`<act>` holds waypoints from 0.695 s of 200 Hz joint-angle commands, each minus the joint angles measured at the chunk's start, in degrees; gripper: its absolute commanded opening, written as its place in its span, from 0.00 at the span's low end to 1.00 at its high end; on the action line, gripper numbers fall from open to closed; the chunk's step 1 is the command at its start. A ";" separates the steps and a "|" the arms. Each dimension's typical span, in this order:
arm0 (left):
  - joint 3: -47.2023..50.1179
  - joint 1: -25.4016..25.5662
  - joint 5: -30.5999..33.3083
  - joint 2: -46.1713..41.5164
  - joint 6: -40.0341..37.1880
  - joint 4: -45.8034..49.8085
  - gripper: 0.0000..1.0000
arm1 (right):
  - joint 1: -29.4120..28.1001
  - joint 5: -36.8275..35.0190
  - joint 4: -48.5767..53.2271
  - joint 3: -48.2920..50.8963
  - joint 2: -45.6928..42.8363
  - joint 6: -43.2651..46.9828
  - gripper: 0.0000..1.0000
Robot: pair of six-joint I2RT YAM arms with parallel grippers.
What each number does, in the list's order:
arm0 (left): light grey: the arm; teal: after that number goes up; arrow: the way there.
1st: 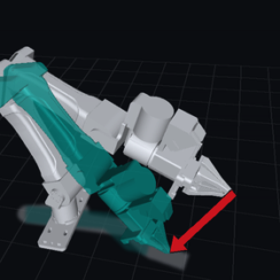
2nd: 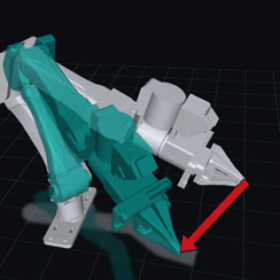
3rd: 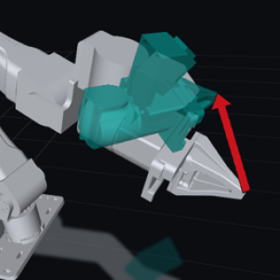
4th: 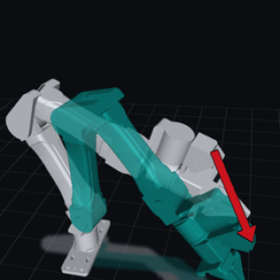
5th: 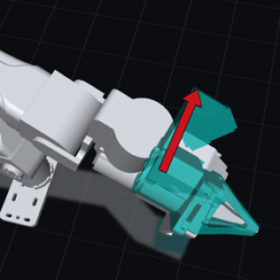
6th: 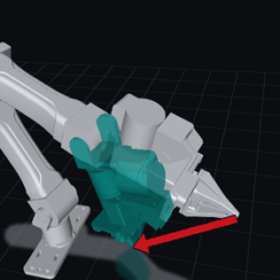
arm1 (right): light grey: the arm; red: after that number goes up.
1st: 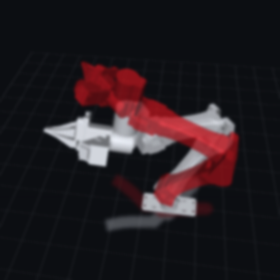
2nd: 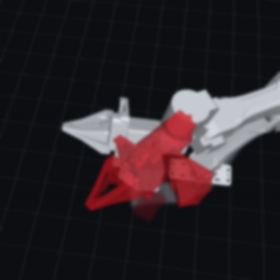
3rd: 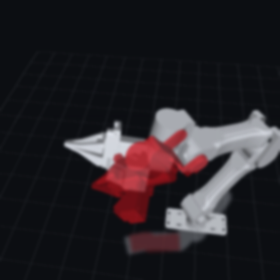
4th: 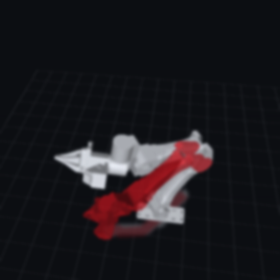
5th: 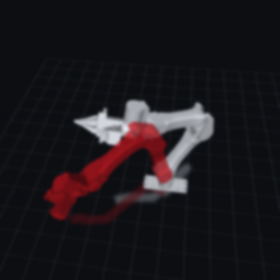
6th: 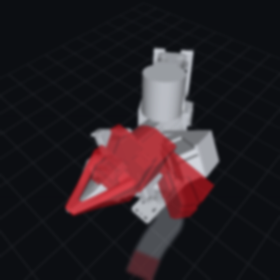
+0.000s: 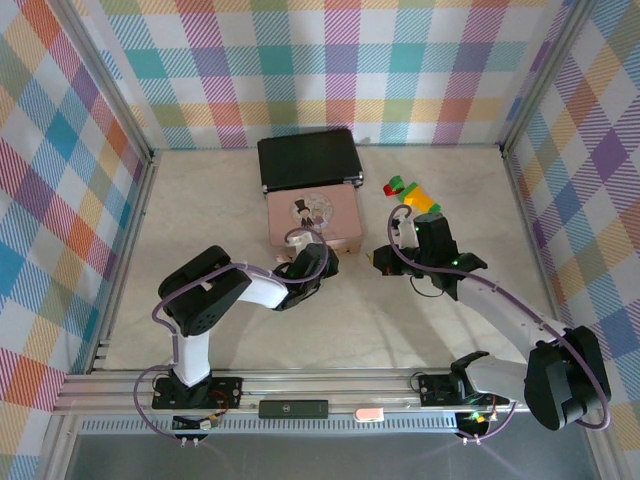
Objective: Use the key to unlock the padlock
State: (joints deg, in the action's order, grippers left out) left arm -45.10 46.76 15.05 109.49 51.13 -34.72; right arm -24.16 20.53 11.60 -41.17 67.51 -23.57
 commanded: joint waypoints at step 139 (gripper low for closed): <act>8.95 2.33 -16.86 -11.74 11.44 7.32 0.02 | 0.17 13.69 -18.70 14.35 5.23 -12.94 0.00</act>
State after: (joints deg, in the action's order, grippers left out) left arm -36.99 47.57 5.37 98.54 54.02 -30.22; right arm -24.16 30.24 -0.21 -29.67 72.93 -32.69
